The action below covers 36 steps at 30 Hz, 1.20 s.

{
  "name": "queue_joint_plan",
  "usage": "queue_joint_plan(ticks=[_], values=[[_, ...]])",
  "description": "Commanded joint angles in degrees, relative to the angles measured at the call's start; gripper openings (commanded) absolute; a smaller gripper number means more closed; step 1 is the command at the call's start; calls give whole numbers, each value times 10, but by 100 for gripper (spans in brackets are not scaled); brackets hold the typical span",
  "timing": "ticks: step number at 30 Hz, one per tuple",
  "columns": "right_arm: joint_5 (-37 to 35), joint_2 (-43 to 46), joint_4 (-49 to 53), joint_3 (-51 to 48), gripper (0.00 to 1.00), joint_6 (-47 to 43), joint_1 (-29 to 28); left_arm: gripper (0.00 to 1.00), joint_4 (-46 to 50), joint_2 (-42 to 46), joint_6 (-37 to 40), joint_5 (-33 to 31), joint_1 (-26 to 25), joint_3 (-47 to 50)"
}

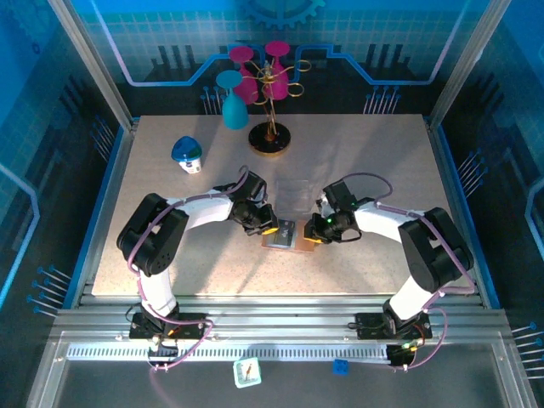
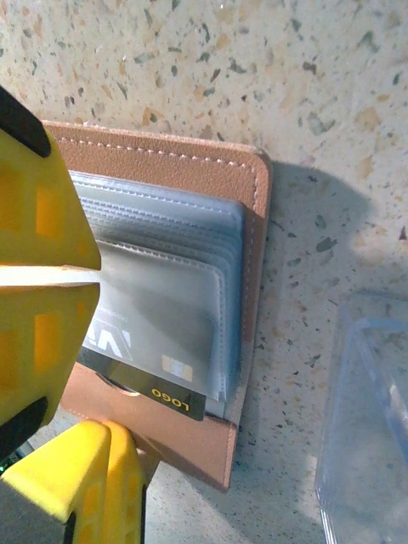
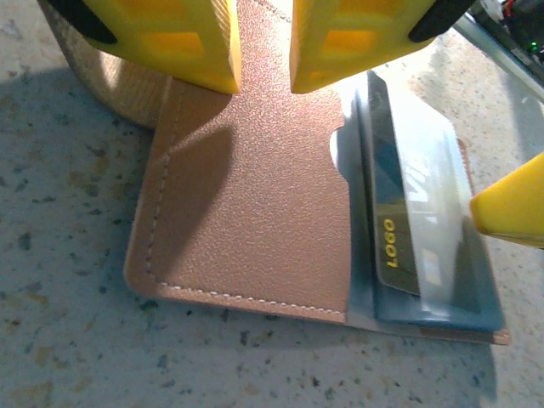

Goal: Take the credit cards out of the card holder

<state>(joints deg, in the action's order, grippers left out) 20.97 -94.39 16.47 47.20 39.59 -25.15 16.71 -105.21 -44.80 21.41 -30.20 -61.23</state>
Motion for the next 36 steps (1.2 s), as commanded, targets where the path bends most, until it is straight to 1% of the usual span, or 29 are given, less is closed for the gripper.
queue_joint_plan(ticks=[1,7,15,18,20,25,32,36], values=[[0,-22,-35,-7,22,-34,6,12,21,22,10,1,2,-6],[15,-50,-60,-2,22,-48,7,13,22,34,8,-4,2,3],[7,-44,-20,24,21,-77,8,13,30,38,9,-8,2,-2],[19,-35,10,53,25,-90,8,12,39,36,15,-7,3,-7],[28,-22,25,66,30,-90,7,12,47,35,23,-4,2,-10],[82,-9,20,78,38,-66,5,11,56,34,36,4,2,-4],[119,-20,-10,83,42,-14,-5,11,63,37,43,1,3,9],[131,-39,-33,82,43,11,-14,11,78,37,53,-18,2,12]])
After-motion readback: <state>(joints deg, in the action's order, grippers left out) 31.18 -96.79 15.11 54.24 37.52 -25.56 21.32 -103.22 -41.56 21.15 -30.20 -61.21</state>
